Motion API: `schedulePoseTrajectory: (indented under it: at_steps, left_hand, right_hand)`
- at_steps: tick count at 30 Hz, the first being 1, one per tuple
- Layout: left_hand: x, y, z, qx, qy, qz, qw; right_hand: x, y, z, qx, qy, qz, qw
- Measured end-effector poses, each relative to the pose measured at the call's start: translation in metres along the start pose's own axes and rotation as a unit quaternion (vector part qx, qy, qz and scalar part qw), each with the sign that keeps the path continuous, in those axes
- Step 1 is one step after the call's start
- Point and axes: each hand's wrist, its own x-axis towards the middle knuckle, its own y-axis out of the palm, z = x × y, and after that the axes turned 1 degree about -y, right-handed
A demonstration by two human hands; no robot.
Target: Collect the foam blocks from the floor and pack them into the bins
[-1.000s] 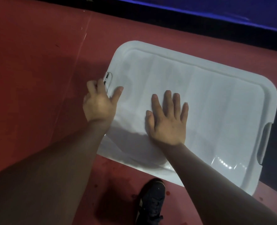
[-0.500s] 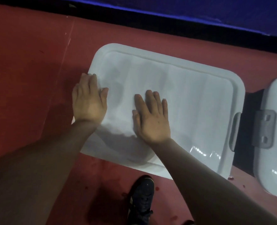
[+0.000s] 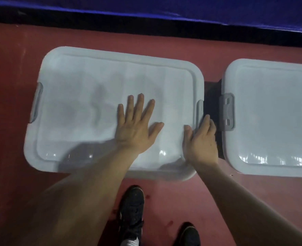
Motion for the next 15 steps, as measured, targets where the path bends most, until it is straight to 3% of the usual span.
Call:
schedulePoseTrajectory:
  at_steps: [2,4,15]
  left_hand:
    - [-0.0066,0.008,-0.001,0.02,0.007,0.009,1.0]
    - [-0.0064,0.01,0.0003,0.028,0.008,0.016,0.999]
    - [0.0017,0.0041,-0.003,0.022,-0.007,0.046,0.999]
  right_hand:
    - [-0.0043,0.0,0.0004,0.052,0.032,0.033,0.998]
    - [-0.0054,0.0009,0.0048,0.077,0.037,0.012,0.996]
    - [0.0012,0.0077,0.0021,0.093,0.02,-0.012,0.995]
